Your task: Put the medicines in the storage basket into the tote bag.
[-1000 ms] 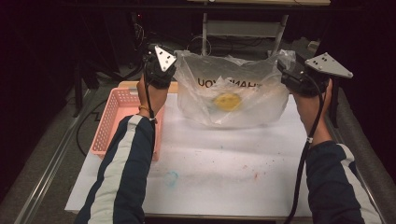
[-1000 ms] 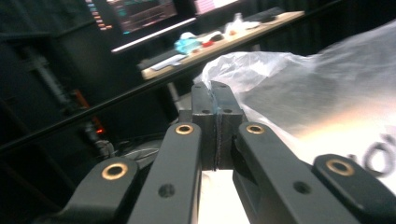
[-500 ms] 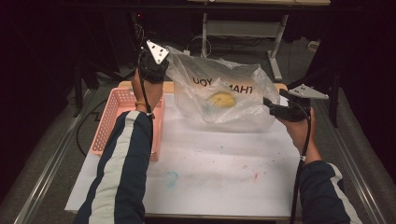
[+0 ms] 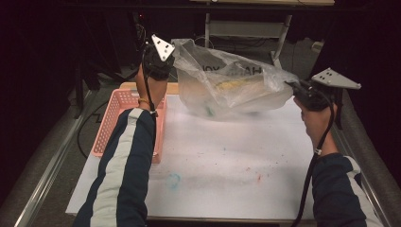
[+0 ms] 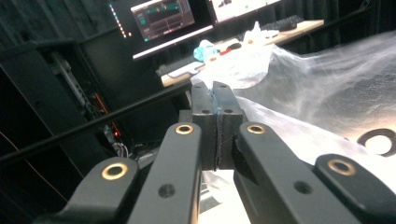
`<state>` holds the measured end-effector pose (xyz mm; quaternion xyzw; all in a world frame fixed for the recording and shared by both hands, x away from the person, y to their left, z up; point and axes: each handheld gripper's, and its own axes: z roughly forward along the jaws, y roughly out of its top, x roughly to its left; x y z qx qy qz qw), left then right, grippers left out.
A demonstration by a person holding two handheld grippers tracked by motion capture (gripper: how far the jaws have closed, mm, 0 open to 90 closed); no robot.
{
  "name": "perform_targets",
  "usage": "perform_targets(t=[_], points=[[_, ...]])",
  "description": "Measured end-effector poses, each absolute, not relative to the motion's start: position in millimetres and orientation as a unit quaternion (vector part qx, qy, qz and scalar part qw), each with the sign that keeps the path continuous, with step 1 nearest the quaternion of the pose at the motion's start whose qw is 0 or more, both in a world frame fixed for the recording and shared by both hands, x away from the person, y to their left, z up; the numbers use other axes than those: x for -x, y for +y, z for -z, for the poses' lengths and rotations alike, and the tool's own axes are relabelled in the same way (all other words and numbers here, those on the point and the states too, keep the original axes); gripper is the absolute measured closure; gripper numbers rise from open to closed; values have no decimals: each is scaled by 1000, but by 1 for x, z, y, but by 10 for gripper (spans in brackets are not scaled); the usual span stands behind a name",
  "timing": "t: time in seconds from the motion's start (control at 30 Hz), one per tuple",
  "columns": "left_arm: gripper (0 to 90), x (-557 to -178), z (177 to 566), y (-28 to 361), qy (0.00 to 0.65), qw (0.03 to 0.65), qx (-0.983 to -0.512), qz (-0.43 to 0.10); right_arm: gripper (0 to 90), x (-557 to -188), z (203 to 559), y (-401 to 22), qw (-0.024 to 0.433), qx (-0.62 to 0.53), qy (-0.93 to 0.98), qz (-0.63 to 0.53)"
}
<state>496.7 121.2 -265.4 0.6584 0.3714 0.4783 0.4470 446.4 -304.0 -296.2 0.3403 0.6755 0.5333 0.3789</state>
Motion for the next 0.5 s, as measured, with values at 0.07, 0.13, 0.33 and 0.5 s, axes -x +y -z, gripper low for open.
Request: perform_targets(t=[0.07, 0.13, 0.33, 0.5], points=[[872, -495, 263, 120, 367, 449, -659, -480, 900, -444, 283, -306, 395, -338, 662, -540], [871, -494, 263, 119, 364, 454, -659, -475, 900, -442, 274, -307, 397, -338, 658, -544], [734, -495, 273, 117, 364, 462, -670, -454, 900, -453, 286, -303, 391, -362, 672, -515], [640, -494, 285, 119, 360, 470, -684, -427, 722, -461, 303, -303, 384, -386, 672, -502]])
